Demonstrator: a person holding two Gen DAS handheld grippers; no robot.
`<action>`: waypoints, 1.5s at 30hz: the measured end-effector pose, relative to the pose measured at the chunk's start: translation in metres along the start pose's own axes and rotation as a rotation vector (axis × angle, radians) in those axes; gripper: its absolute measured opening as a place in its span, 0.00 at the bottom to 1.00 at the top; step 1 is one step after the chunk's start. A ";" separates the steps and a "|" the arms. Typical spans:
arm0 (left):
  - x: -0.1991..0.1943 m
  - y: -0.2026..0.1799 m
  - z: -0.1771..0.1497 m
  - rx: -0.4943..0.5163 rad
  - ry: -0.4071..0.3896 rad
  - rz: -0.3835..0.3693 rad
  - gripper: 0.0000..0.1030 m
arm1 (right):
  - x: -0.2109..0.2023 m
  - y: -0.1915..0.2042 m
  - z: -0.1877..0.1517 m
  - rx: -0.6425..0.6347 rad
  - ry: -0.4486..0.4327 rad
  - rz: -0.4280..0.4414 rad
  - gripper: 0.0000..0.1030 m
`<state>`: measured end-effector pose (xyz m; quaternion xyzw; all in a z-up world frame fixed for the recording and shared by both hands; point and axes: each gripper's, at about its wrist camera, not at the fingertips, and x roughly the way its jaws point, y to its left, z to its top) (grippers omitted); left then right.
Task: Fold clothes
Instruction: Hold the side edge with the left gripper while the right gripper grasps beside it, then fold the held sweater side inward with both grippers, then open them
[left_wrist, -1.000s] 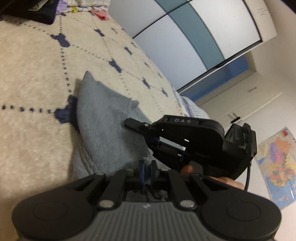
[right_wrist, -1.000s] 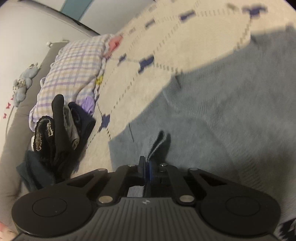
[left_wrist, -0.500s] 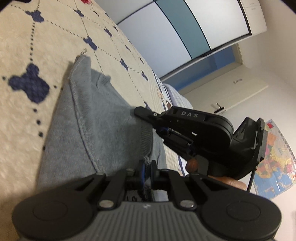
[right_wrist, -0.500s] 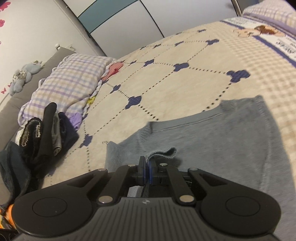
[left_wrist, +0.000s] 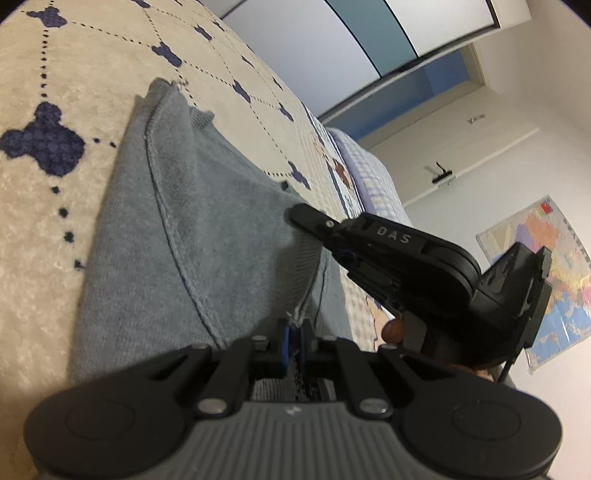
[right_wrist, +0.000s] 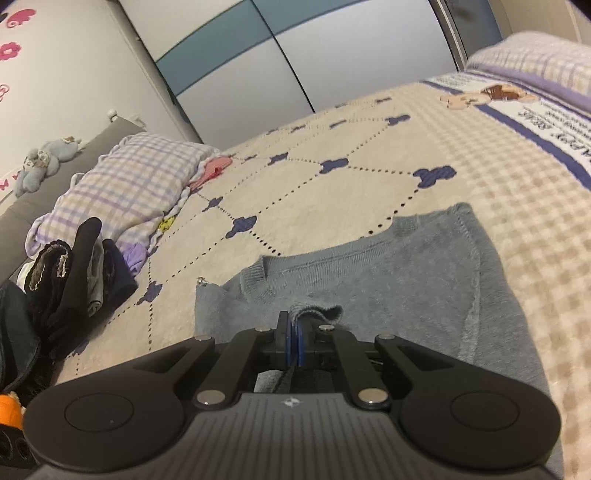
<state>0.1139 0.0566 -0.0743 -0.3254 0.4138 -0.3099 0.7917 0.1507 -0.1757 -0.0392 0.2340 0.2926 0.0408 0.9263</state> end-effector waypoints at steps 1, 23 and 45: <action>0.002 0.001 0.000 0.004 0.018 0.006 0.05 | 0.002 -0.002 0.000 0.012 0.009 0.000 0.05; -0.046 0.006 0.020 -0.069 -0.303 -0.140 0.05 | -0.003 0.023 0.045 0.088 -0.034 0.172 0.05; -0.010 -0.006 0.010 0.000 -0.044 -0.024 0.49 | -0.032 -0.043 0.013 0.175 0.085 -0.056 0.21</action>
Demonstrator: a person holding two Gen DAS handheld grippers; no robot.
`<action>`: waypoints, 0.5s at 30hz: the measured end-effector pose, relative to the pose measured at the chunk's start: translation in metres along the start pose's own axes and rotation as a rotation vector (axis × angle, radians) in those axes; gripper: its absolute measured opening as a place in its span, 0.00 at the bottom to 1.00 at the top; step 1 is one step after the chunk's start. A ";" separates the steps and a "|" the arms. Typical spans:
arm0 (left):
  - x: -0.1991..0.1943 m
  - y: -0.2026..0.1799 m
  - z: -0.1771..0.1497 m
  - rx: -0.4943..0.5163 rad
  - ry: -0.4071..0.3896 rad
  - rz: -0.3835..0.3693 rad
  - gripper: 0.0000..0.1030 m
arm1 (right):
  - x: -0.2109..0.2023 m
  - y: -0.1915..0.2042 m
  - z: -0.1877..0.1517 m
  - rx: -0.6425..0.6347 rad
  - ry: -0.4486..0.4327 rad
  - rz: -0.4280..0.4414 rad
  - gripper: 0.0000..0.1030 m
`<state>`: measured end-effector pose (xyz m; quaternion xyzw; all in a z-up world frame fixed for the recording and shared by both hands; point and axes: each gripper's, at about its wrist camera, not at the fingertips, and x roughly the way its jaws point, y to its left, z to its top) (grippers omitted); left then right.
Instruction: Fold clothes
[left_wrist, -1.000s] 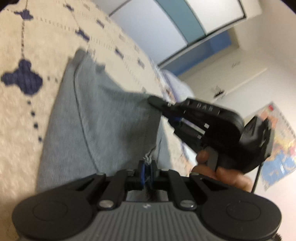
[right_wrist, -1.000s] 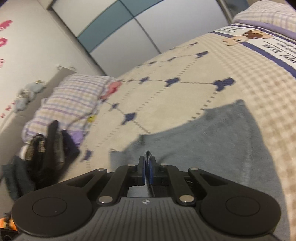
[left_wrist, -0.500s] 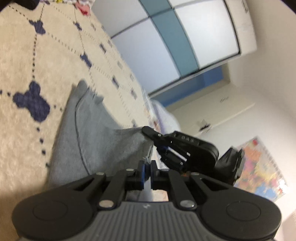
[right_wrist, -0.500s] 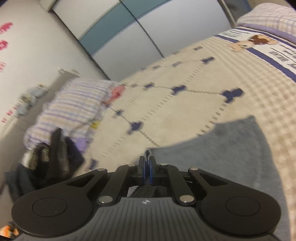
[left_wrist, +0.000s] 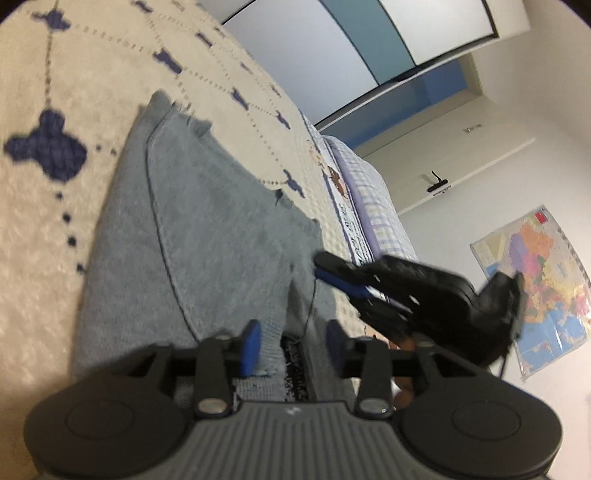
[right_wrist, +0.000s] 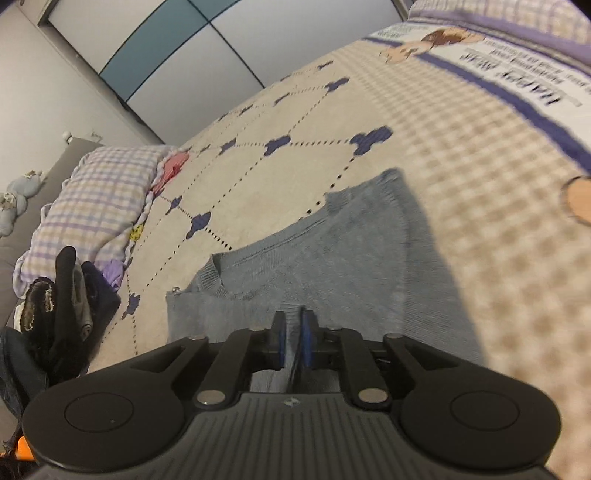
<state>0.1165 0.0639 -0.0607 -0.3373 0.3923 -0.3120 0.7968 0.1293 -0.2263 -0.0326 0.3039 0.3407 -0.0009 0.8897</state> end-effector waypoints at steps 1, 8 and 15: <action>-0.004 -0.003 0.001 0.015 0.001 0.005 0.51 | -0.010 -0.001 -0.002 -0.005 -0.003 -0.002 0.23; -0.050 -0.024 -0.008 0.132 0.005 0.111 0.52 | -0.074 0.002 -0.035 -0.058 0.034 0.031 0.26; -0.095 -0.017 -0.057 0.192 0.050 0.245 0.52 | -0.090 0.014 -0.072 -0.032 0.101 0.151 0.29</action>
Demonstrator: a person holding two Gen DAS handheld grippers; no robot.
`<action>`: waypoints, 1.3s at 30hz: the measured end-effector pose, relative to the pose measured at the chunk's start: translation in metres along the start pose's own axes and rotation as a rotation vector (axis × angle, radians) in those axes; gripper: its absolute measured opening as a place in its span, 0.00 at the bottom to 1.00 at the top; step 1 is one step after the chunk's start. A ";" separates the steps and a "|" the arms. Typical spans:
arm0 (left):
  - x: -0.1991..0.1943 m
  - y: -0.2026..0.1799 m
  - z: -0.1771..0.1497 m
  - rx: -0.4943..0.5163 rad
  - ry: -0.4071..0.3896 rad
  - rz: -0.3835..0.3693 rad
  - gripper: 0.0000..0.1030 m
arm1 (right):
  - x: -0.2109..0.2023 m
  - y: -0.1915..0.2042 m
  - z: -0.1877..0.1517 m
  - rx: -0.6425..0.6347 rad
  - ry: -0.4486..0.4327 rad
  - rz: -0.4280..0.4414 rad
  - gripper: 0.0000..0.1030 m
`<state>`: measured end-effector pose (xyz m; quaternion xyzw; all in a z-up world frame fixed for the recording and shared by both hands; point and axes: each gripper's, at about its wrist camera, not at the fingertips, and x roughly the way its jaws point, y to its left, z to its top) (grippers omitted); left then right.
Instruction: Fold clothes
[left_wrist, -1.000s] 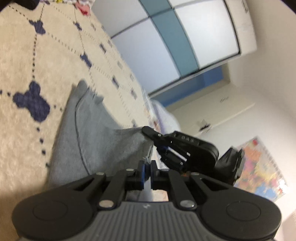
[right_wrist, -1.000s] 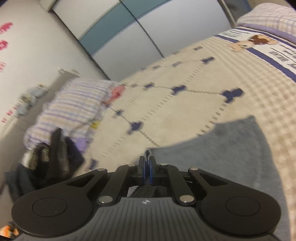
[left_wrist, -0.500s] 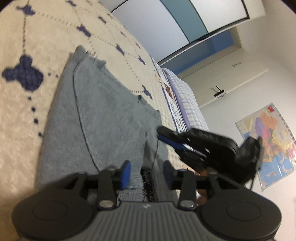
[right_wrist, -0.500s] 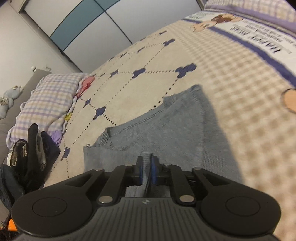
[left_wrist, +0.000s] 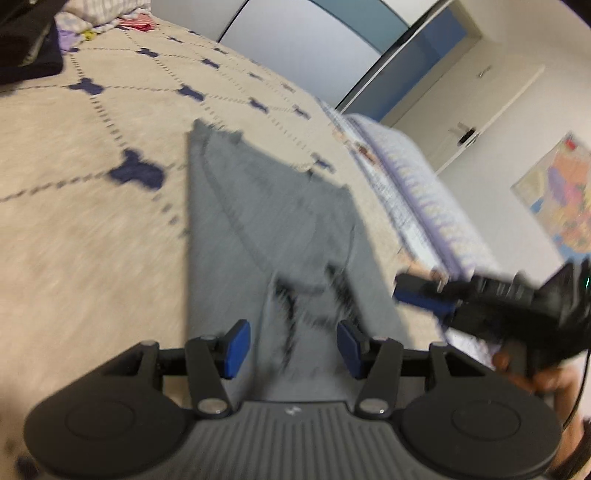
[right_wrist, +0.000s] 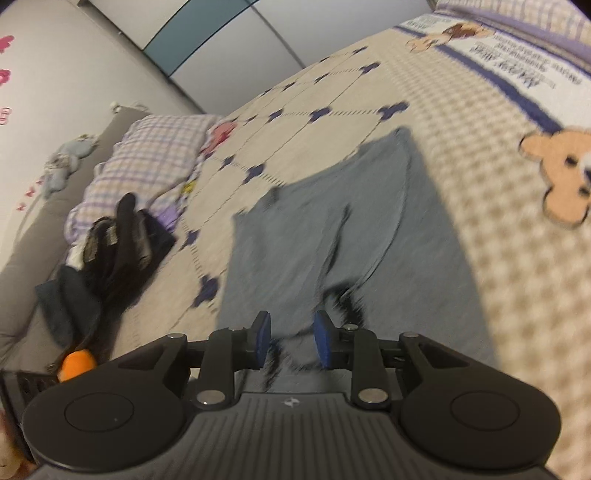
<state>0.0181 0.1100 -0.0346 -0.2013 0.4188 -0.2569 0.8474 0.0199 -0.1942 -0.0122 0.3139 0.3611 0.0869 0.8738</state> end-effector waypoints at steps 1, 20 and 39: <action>-0.006 0.003 -0.009 0.000 0.009 0.015 0.52 | 0.002 0.002 -0.004 0.009 0.007 0.022 0.29; -0.133 0.050 -0.140 -0.115 -0.033 0.042 0.48 | 0.063 0.025 -0.034 0.052 0.234 0.157 0.33; -0.125 0.000 -0.155 0.050 -0.002 0.051 0.07 | 0.067 0.030 -0.049 0.021 0.316 0.155 0.33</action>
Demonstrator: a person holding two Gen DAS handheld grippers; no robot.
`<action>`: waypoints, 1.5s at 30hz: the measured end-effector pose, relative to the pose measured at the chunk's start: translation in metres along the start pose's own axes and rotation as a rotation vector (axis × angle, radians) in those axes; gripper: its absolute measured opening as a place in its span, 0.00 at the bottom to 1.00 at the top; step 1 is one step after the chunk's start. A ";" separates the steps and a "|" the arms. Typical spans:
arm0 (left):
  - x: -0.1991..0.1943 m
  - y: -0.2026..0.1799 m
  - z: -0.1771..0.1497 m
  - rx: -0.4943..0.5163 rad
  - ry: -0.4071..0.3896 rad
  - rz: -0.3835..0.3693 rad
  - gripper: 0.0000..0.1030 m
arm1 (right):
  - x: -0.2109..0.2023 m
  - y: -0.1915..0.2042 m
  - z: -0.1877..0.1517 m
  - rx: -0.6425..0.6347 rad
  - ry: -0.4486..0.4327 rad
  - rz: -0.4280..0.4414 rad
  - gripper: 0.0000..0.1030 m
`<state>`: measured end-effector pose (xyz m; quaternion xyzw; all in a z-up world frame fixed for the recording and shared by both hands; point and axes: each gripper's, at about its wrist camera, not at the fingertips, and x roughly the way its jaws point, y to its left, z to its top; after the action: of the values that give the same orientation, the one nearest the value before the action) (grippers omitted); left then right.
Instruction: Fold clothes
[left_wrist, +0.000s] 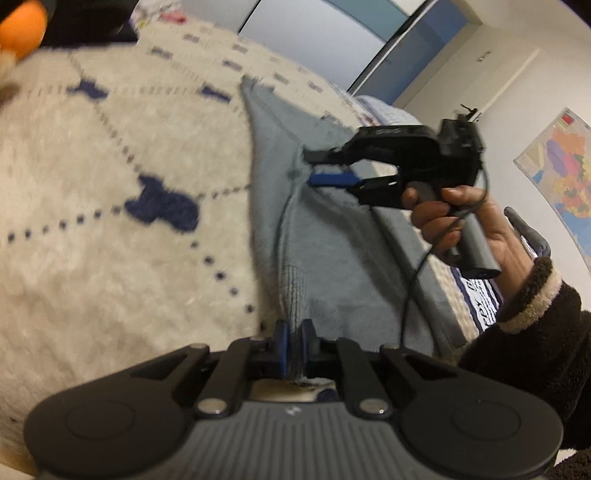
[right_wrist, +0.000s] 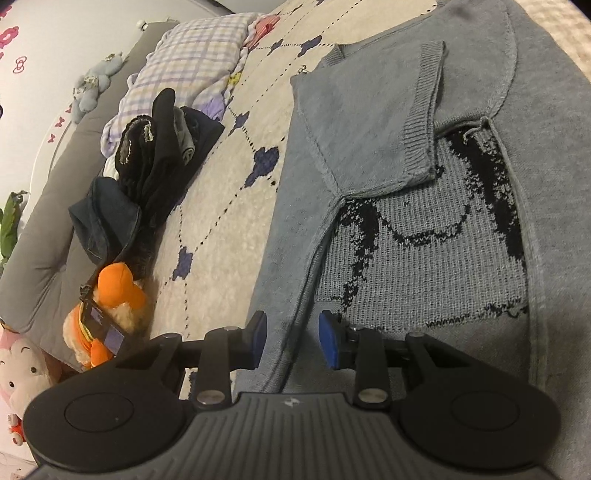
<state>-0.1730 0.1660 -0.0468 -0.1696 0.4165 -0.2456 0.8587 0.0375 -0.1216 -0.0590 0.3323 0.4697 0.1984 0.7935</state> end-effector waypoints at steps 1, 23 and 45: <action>-0.002 -0.006 0.001 0.019 -0.011 0.004 0.07 | -0.001 -0.001 0.001 0.004 -0.004 0.003 0.33; 0.002 -0.050 -0.006 0.232 0.022 0.148 0.07 | 0.019 -0.005 0.010 -0.025 -0.070 0.017 0.05; 0.053 -0.095 -0.006 0.387 0.154 0.074 0.07 | -0.001 0.001 0.028 -0.127 -0.057 -0.048 0.05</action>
<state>-0.1765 0.0579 -0.0370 0.0333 0.4319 -0.3013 0.8494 0.0615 -0.1312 -0.0477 0.2754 0.4411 0.1992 0.8306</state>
